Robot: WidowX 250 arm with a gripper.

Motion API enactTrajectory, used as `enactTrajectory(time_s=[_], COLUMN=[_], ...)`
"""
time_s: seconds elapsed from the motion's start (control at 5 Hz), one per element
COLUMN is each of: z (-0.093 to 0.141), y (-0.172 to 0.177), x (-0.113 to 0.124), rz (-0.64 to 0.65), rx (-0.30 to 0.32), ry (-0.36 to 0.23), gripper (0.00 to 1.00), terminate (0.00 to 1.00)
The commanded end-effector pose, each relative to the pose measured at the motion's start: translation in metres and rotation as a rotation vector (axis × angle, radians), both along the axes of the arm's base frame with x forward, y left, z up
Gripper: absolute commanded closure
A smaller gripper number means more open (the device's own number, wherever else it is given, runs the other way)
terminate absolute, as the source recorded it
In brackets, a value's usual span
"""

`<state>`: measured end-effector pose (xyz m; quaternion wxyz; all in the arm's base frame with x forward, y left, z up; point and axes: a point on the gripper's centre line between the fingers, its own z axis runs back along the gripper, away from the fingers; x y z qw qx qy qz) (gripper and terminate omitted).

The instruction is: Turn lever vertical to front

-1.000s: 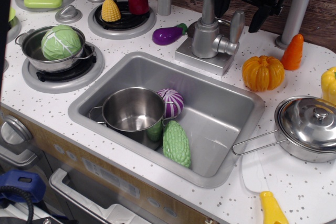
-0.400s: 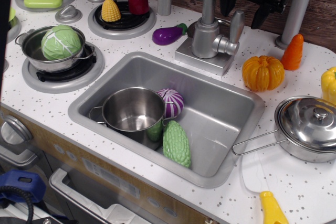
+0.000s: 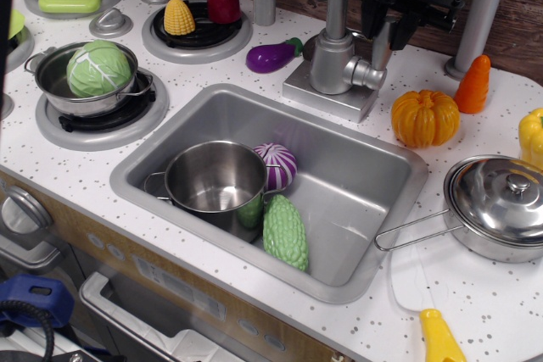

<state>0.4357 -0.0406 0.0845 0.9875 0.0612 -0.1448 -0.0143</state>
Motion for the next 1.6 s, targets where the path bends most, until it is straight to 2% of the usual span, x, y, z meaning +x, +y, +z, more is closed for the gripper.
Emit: enactTrajectory(time_s=[0.0,0.2,0.8,1.4], z=[0.019,0.011,-0.018,-0.042], y=[-0.006,-0.008,-0.019,-0.026], x=[-0.015,-0.029,-0.047,-0.052], rz=[0.088,0.138,0.191,0.205], rx=[-0.032,-0.071,-0.104,-0.13], ry=[-0.057,-0.019,-0.041,-0.062], gripper=[1.0,1.0,1.0,1.0], terminate=[0.0,0.0,0.0,0.0])
